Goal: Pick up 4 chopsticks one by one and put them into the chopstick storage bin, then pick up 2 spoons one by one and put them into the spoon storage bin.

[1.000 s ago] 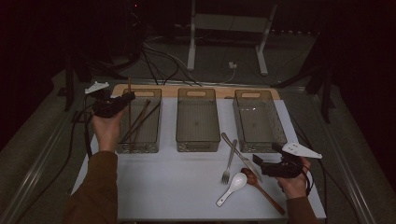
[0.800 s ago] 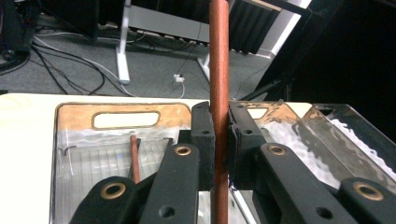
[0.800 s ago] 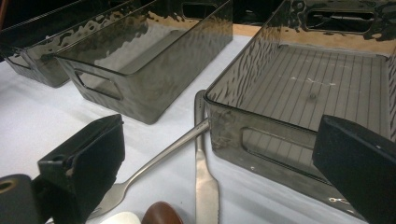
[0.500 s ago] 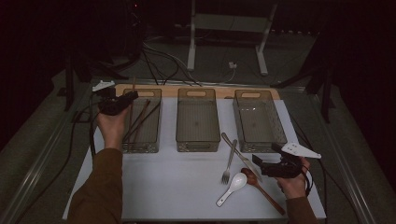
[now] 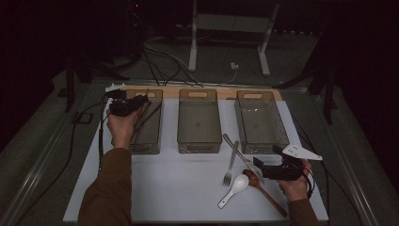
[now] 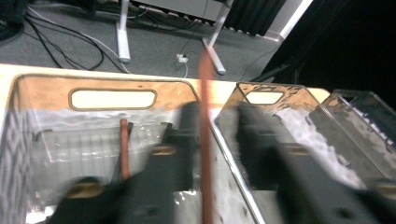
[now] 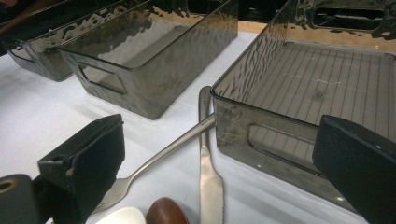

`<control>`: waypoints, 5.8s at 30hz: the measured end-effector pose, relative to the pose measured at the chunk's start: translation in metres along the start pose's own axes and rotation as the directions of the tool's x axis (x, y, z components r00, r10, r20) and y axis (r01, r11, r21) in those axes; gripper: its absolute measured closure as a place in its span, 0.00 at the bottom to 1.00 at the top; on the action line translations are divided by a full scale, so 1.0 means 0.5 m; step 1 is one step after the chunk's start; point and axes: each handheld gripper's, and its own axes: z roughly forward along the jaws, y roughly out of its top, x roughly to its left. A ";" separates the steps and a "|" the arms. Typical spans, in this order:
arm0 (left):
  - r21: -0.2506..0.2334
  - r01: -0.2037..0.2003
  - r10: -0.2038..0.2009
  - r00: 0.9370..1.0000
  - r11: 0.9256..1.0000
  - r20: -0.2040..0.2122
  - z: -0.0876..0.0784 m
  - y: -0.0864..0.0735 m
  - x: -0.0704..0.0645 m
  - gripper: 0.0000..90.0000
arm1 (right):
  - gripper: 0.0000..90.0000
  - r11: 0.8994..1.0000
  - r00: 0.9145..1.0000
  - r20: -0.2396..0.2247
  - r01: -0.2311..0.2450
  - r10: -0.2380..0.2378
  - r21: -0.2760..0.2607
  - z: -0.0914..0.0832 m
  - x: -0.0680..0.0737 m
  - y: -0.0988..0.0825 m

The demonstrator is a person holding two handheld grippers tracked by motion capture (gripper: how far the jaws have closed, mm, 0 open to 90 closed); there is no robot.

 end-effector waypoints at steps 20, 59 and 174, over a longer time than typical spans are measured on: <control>-0.073 -0.061 0.058 0.997 0.995 -0.042 -0.077 0.003 -0.025 0.05 | 0.03 1.000 1.000 -0.023 -0.005 0.004 -0.025 -0.001 0.002 0.001; -0.109 -0.237 0.237 0.971 0.965 -0.014 -0.262 -0.171 -0.065 0.01 | 0.03 1.000 0.999 -0.053 0.003 -0.004 -0.024 -0.010 0.004 0.022; -0.084 -0.325 0.322 0.946 0.942 -0.042 -0.298 -0.275 -0.108 0.01 | 0.92 0.897 0.992 -0.034 0.126 -0.123 0.424 -0.030 0.063 -0.106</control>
